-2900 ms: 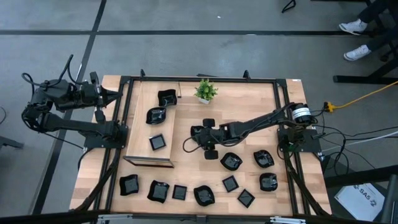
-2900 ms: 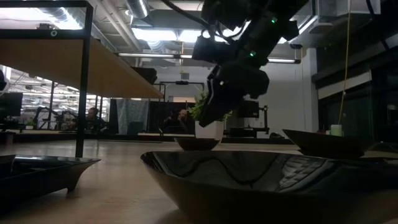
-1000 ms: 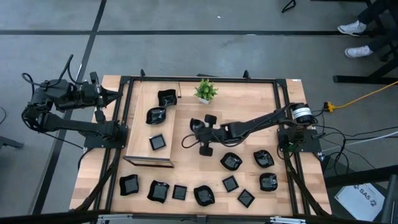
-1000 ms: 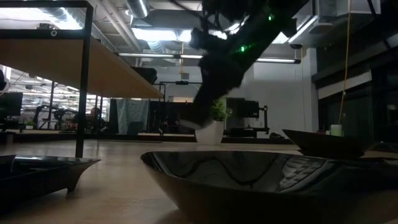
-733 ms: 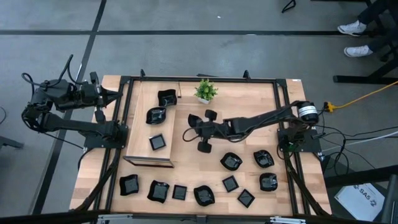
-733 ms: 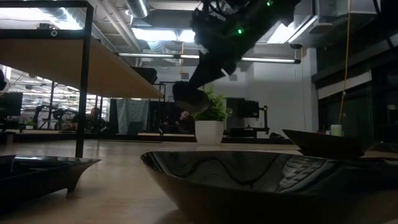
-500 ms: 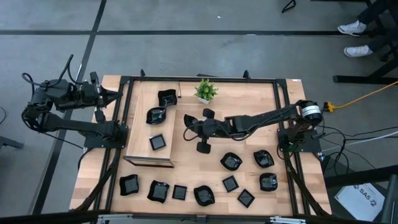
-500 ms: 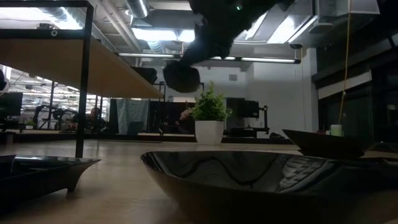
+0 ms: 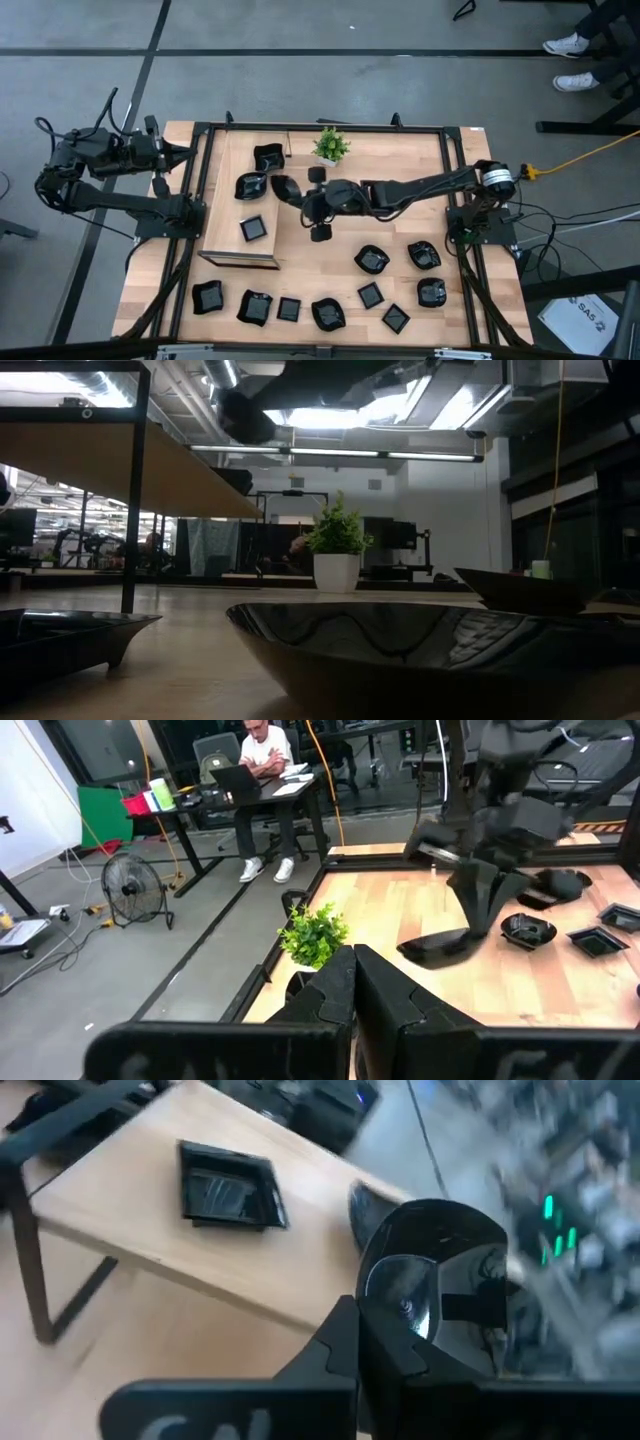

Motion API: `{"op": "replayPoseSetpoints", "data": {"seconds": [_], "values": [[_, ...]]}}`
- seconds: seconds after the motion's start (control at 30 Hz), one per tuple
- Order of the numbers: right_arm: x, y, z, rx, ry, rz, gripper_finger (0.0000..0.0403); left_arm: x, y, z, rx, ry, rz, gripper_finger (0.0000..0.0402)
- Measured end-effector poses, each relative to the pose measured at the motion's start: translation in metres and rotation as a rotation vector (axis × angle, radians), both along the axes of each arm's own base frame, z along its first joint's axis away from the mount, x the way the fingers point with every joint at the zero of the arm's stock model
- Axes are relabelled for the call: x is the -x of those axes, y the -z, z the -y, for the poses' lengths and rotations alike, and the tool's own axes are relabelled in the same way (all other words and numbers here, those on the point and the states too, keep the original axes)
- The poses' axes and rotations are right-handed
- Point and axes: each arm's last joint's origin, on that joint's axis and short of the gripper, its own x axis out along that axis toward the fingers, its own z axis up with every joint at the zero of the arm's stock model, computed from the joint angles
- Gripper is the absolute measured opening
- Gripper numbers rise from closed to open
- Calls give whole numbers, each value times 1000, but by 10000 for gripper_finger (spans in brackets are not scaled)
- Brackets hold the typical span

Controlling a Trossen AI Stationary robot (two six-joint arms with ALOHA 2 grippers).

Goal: Pick & Place Mini shaped plates
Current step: Stack the black leaf shape bowl on top of the black leaf shape bowl on the shelf

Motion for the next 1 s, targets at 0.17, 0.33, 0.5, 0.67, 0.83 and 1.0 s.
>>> {"op": "replayPoseSetpoints", "data": {"seconds": [0.17, 0.33, 0.5, 0.67, 0.83, 1.0], "values": [[-11, 5, 2, 216, -167, 49, 0, 0, 0, 0, 0, 0, 0, 4], [-22, 12, 10, 307, -247, 114, 1, 0, 0, 0, 0, 0, 0, 4], [-39, 9, 24, 318, -247, 147, 2, 0, 0, 0, 0, 1, 0, 4], [-59, 11, 32, 315, -251, 161, 3, 0, 0, 0, 0, 1, 0, 4], [-71, 21, 36, 297, -299, 135, 4, 0, 0, 0, 0, 0, 0, 4], [-84, 32, 47, 297, -279, 119, 4, 0, 0, 0, 0, 0, 0, 4]]}}
